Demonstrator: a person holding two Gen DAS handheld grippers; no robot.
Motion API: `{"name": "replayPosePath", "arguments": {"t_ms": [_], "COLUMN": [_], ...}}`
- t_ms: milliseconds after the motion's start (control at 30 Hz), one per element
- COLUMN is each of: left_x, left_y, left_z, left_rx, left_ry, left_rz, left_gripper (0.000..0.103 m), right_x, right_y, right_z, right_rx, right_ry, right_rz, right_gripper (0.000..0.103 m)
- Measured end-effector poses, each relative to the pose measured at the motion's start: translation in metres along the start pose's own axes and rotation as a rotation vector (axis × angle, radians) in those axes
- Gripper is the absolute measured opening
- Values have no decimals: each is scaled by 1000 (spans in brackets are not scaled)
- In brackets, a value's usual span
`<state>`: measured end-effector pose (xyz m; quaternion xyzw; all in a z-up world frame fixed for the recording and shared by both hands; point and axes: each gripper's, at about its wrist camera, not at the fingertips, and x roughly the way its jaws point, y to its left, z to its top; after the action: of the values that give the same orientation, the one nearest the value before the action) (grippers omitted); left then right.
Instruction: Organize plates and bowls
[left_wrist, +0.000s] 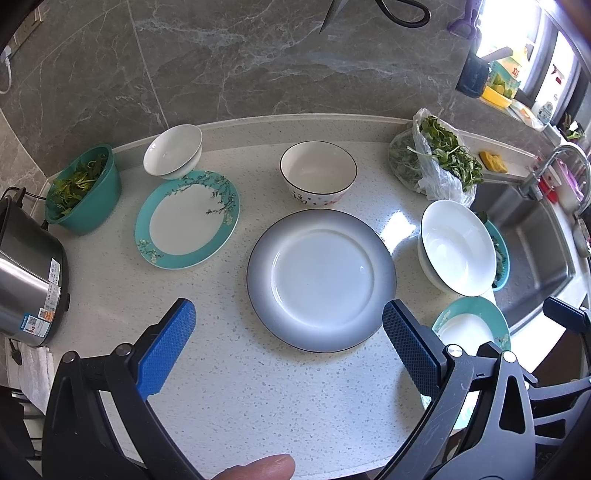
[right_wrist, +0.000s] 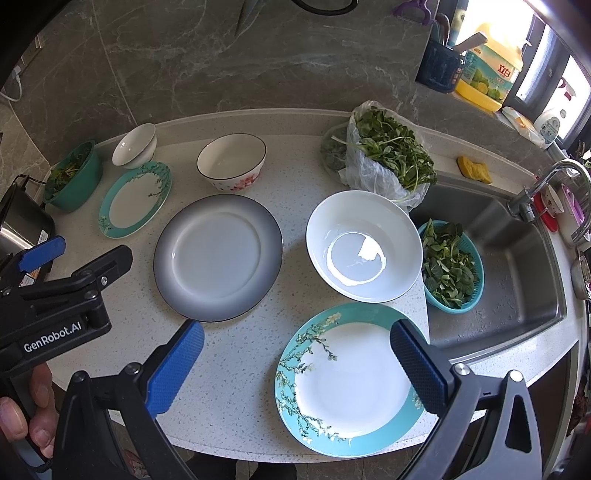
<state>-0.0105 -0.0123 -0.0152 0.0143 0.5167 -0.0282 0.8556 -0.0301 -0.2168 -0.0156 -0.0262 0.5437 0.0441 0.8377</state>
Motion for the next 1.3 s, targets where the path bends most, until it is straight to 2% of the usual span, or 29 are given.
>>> {"name": "replayPosePath", "arguments": {"t_ms": [733, 1000, 1067, 1167, 1300], "left_x": [4, 18, 23, 39, 82], "left_y": [-1, 12, 19, 39, 76], "left_z": [1, 2, 1, -10, -38], "left_rx": [1, 25, 36, 33, -7], "left_ry": [5, 12, 3, -8, 77], "left_rz": [2, -10, -22, -48, -123], "left_gripper": [103, 103, 103, 103, 96], "right_x": [5, 12, 14, 18, 38], "right_y": [0, 4, 7, 9, 13], "right_z": [2, 4, 5, 4, 1], "right_rx": [4, 30, 43, 80, 130], "right_ry": [4, 1, -11, -35, -56], "right_rz": [2, 18, 48, 140, 318], "right_gripper": [103, 103, 103, 103, 103]}}
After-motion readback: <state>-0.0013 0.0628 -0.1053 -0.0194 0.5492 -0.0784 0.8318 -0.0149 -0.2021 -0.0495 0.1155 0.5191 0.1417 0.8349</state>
